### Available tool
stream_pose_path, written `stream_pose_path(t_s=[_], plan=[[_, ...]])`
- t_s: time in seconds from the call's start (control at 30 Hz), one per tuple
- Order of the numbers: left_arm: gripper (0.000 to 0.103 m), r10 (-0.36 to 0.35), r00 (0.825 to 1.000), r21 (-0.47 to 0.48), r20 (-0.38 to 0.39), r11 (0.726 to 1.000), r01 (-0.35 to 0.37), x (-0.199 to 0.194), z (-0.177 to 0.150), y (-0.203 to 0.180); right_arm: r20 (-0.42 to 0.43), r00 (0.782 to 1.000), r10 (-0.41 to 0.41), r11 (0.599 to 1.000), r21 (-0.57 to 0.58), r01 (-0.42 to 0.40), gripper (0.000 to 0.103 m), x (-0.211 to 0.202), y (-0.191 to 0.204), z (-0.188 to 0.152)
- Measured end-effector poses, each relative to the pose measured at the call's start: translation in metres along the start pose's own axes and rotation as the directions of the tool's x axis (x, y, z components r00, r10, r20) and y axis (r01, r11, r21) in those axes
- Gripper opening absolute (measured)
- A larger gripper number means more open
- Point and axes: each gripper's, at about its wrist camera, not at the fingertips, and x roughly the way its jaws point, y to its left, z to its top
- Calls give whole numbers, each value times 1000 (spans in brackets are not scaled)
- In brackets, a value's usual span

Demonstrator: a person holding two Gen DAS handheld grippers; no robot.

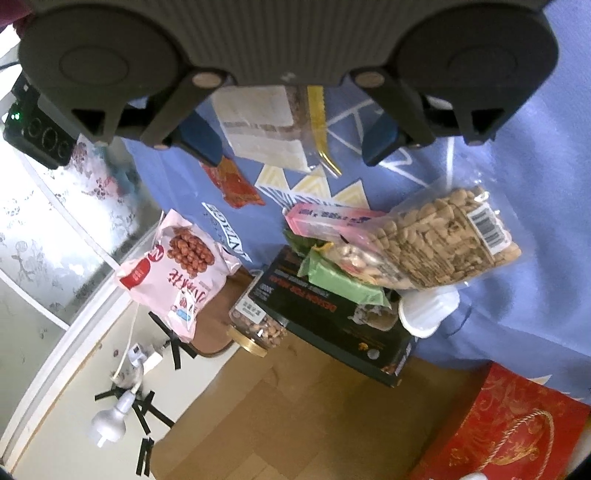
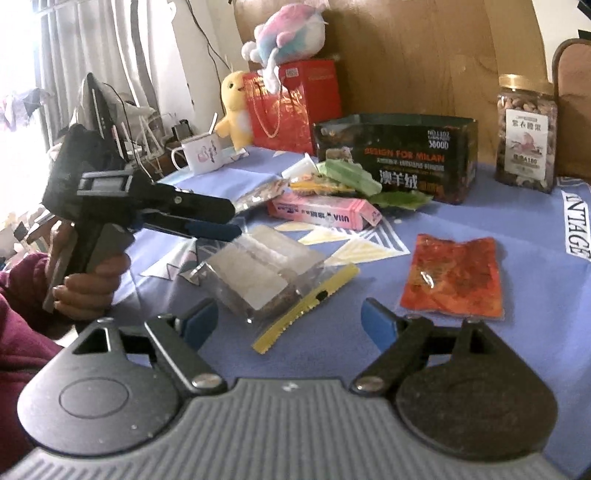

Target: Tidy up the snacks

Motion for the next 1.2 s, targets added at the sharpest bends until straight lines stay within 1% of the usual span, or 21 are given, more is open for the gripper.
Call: stream_pose_path(t_s=[0.07, 0.17, 0.6, 0.63, 0.83, 1.0, 1.2], plan=[[86, 3, 1000, 6, -8, 1000, -3, 2, 0, -1, -23, 1000, -9, 1000, 19, 9, 87, 5, -2, -1], [86, 5, 1000, 6, -16, 1000, -5, 3, -1, -1, -16, 1000, -21, 1000, 21, 22, 87, 7, -3, -1], [86, -15, 998, 46, -64, 999, 18, 12, -5, -11, -30, 998, -59, 996, -69, 57, 87, 28, 14, 7], [88, -13, 998, 47, -65, 999, 16, 13, -5, -11, -29, 998, -61, 996, -72, 59, 87, 29, 15, 7], [89, -22, 997, 56, -70, 998, 26, 15, -7, -15, -23, 998, -56, 996, -65, 54, 87, 37, 18, 11], [89, -21, 997, 56, -69, 998, 25, 15, -7, -15, -16, 999, -41, 997, -59, 40, 80, 45, 23, 15], [85, -33, 998, 24, -60, 999, 34, 15, -6, -9, -8, 1000, -29, 999, -43, 29, 80, 47, 23, 16]])
